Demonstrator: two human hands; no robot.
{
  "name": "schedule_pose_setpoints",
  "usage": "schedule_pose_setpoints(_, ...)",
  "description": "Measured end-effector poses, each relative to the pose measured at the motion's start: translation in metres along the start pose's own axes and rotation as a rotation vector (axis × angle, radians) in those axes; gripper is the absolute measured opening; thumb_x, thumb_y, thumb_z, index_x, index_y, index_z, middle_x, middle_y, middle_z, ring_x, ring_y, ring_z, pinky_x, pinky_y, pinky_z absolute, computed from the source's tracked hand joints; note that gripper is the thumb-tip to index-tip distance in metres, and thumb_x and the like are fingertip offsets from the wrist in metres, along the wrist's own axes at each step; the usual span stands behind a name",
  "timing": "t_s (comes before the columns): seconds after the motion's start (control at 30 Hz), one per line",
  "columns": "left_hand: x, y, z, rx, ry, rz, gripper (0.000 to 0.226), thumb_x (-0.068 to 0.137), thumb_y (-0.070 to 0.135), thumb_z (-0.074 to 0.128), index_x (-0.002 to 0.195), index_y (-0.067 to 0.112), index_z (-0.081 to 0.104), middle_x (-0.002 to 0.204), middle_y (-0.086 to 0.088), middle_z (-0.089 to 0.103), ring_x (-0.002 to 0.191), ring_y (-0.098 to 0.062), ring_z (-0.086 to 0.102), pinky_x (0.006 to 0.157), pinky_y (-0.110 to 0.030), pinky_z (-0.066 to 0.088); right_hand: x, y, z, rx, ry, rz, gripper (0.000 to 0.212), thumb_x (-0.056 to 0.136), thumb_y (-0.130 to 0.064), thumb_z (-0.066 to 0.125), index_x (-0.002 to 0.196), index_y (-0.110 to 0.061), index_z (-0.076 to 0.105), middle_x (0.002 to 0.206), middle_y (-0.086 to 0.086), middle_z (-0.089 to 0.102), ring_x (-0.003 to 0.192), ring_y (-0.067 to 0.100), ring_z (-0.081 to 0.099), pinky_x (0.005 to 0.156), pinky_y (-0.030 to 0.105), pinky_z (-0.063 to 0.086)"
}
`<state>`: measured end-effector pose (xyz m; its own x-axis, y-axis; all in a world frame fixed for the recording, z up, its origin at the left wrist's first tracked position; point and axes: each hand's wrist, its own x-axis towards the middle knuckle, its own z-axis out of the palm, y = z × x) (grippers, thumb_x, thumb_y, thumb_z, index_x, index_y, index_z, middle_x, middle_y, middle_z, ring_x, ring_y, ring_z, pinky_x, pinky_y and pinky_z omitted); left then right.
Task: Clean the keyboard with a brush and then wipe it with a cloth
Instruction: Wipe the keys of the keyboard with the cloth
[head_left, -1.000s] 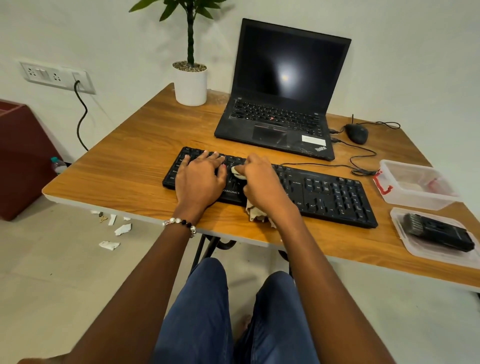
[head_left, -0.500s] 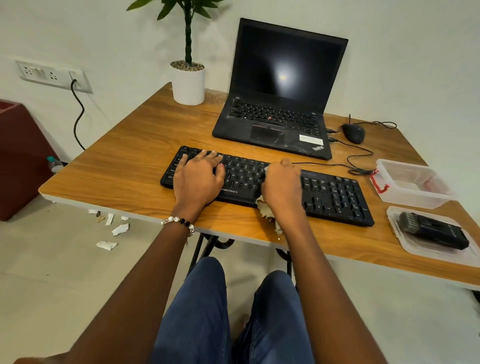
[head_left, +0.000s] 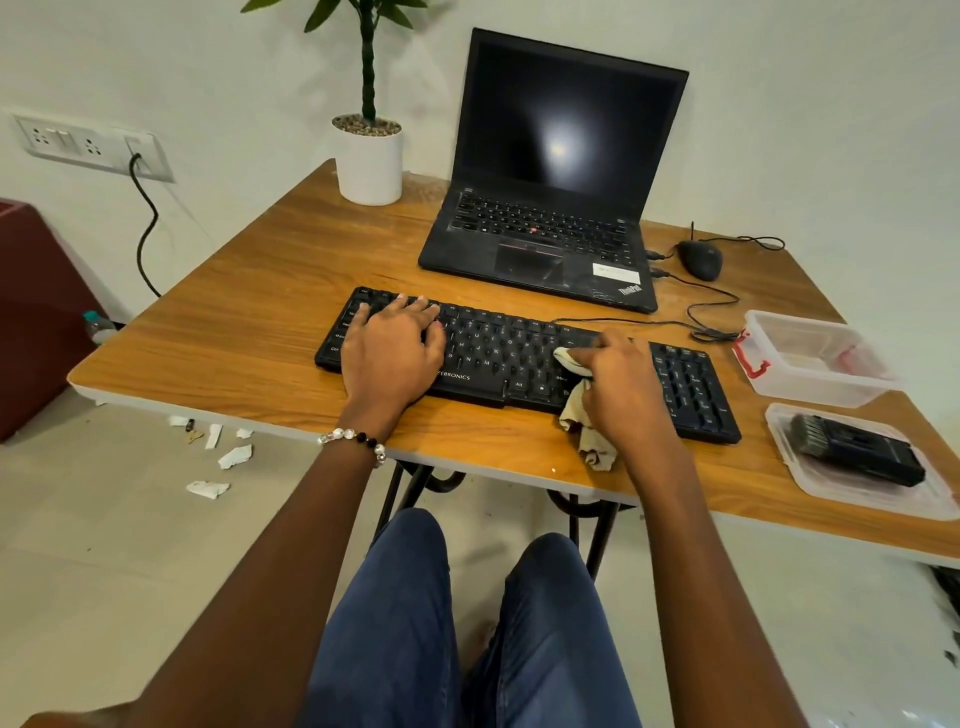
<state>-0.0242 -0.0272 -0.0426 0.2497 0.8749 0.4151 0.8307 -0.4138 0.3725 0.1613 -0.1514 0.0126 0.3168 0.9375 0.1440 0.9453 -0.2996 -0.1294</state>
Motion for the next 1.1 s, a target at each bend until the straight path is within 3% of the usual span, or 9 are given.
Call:
schedule_pose_setpoints(0.17, 0.000, 0.001, 0.000, 0.018, -0.008, -0.003, 0.040, 0.097, 0.034, 0.041, 0.129, 0.022, 0.061, 0.139, 0.004, 0.054, 0.137, -0.013, 0.040, 0.118, -0.042, 0.019, -0.010, -0.043, 0.003, 0.072, 0.034, 0.101, 0.030, 0.092, -0.009, 0.059, 0.122, -0.006, 0.061, 0.140, 0.012, 0.044, 0.131, 0.028, 0.034, 0.105, 0.035, 0.040)
schedule_pose_setpoints(0.33, -0.002, 0.002, 0.000, 0.013, -0.003, 0.001, 0.040, 0.097, 0.034, 0.041, 0.128, 0.021, 0.062, 0.139, 0.003, 0.055, 0.136, -0.014, 0.041, 0.118, -0.043, 0.020, -0.008, -0.090, 0.018, 0.118, 0.051, -0.142, 0.032, 0.093, -0.006, 0.056, 0.124, -0.008, 0.060, 0.136, 0.011, 0.045, 0.126, 0.027, 0.036, 0.100, 0.033, 0.042)
schedule_pose_setpoints(0.47, -0.001, 0.001, 0.000, 0.005, -0.003, 0.007, 0.040, 0.097, 0.034, 0.041, 0.128, 0.021, 0.062, 0.139, 0.003, 0.055, 0.137, -0.014, 0.041, 0.118, -0.042, 0.020, -0.012, -0.067, 0.010, 0.073, -0.057, -0.288, 0.048, 0.092, -0.003, 0.056, 0.138, -0.016, 0.051, 0.132, 0.003, 0.044, 0.124, 0.022, 0.034, 0.103, 0.034, 0.040)
schedule_pose_setpoints(0.57, -0.001, 0.001, 0.000, 0.010, -0.003, 0.006, 0.040, 0.098, 0.034, 0.041, 0.129, 0.021, 0.061, 0.139, 0.003, 0.054, 0.137, -0.014, 0.039, 0.118, -0.041, 0.018, -0.018, -0.033, 0.001, 0.005, -0.087, -0.176, 0.051, 0.092, -0.007, 0.057, 0.141, -0.018, 0.048, 0.137, 0.002, 0.041, 0.128, 0.022, 0.032, 0.109, 0.037, 0.039)
schedule_pose_setpoints(0.67, -0.001, 0.000, -0.001, 0.007, 0.002, 0.011, 0.039, 0.098, 0.033, 0.041, 0.129, 0.020, 0.062, 0.139, 0.002, 0.055, 0.137, -0.015, 0.040, 0.118, -0.042, 0.019, -0.023, -0.017, -0.002, -0.011, 0.006, -0.005, 0.046, 0.092, -0.006, 0.058, 0.137, -0.015, 0.054, 0.136, 0.004, 0.043, 0.126, 0.026, 0.033, 0.103, 0.037, 0.043)
schedule_pose_setpoints(0.83, -0.001, 0.002, -0.001, 0.010, -0.017, 0.003, 0.040, 0.097, 0.033, 0.040, 0.130, 0.021, 0.060, 0.140, 0.003, 0.053, 0.138, -0.014, 0.039, 0.118, -0.042, 0.018, -0.027, -0.061, 0.002, 0.034, -0.004, 0.079, 0.014, 0.091, -0.012, 0.062, 0.104, -0.005, 0.062, 0.144, 0.013, 0.037, 0.131, 0.028, 0.033, 0.099, 0.037, 0.045)
schedule_pose_setpoints(1.03, -0.001, 0.001, 0.000, 0.004, -0.009, 0.005, 0.040, 0.096, 0.033, 0.041, 0.129, 0.020, 0.061, 0.139, 0.002, 0.054, 0.137, -0.015, 0.040, 0.117, -0.044, 0.021, -0.032, -0.087, 0.011, 0.118, -0.041, -0.216, 0.043, 0.091, -0.002, 0.055, 0.133, -0.009, 0.054, 0.137, 0.009, 0.041, 0.126, 0.026, 0.034, 0.102, 0.034, 0.040)
schedule_pose_setpoints(1.1, -0.002, 0.001, -0.001, 0.001, -0.010, 0.005, 0.040, 0.097, 0.033, 0.041, 0.129, 0.020, 0.061, 0.140, 0.003, 0.054, 0.138, -0.014, 0.040, 0.118, -0.043, 0.020, -0.034, -0.074, 0.009, 0.082, -0.068, -0.218, 0.047, 0.092, -0.004, 0.054, 0.138, -0.012, 0.050, 0.137, 0.008, 0.040, 0.126, 0.024, 0.034, 0.102, 0.034, 0.041)
